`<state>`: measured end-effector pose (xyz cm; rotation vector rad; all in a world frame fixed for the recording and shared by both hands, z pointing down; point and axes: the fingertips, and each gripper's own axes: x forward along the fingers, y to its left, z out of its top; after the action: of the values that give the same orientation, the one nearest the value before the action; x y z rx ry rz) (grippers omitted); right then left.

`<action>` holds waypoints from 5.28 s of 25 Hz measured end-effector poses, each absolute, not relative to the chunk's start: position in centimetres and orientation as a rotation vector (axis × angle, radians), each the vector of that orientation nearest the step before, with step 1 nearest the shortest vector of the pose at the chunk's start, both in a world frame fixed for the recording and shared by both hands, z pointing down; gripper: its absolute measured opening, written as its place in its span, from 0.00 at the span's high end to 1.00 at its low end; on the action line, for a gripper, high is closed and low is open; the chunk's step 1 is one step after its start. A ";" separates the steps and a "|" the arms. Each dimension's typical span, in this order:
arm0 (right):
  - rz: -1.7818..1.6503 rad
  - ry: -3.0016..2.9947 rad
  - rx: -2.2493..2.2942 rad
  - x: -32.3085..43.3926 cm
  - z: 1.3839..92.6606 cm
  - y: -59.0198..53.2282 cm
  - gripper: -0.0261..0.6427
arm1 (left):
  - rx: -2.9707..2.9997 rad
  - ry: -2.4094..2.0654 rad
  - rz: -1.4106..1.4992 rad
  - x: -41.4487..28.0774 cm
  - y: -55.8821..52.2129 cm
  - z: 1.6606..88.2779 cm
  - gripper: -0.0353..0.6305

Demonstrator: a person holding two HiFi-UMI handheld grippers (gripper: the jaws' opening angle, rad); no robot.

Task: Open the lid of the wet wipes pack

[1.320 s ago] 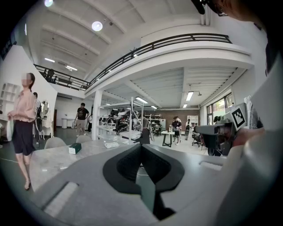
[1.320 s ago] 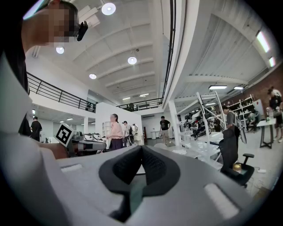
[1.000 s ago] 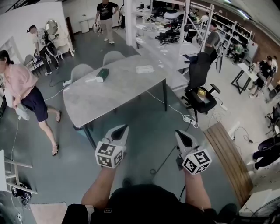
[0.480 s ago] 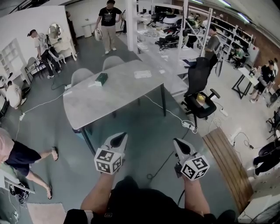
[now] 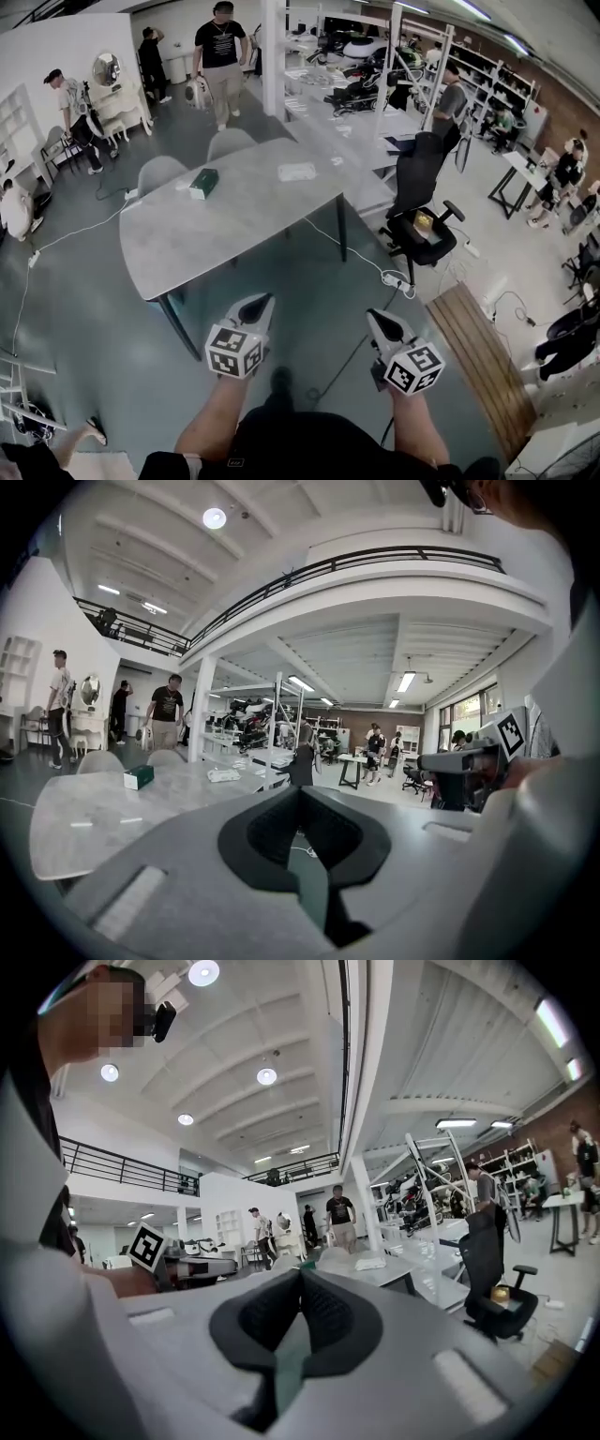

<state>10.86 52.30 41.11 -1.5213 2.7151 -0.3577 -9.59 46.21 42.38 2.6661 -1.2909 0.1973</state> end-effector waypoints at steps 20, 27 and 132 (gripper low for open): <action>-0.469 2.776 -1.549 1.2 42.7 26.8 0.96 | 2.691 -1.248 0.177 -16.4 22.2 43.6 0.94; -0.561 2.763 -1.554 0.5 44.6 24.1 0.96 | 2.676 -1.251 0.209 -17.9 19.5 44.2 0.94; -0.999 3.571 -1.226 7.4 77.0 -45.6 0.83 | 2.582 -0.646 1.509 3.5 -46.9 75.5 0.67</action>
<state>7.37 -45.56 77.00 -1.2260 3.5715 -0.9991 3.45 -46.88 75.50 2.5818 -0.6462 1.5088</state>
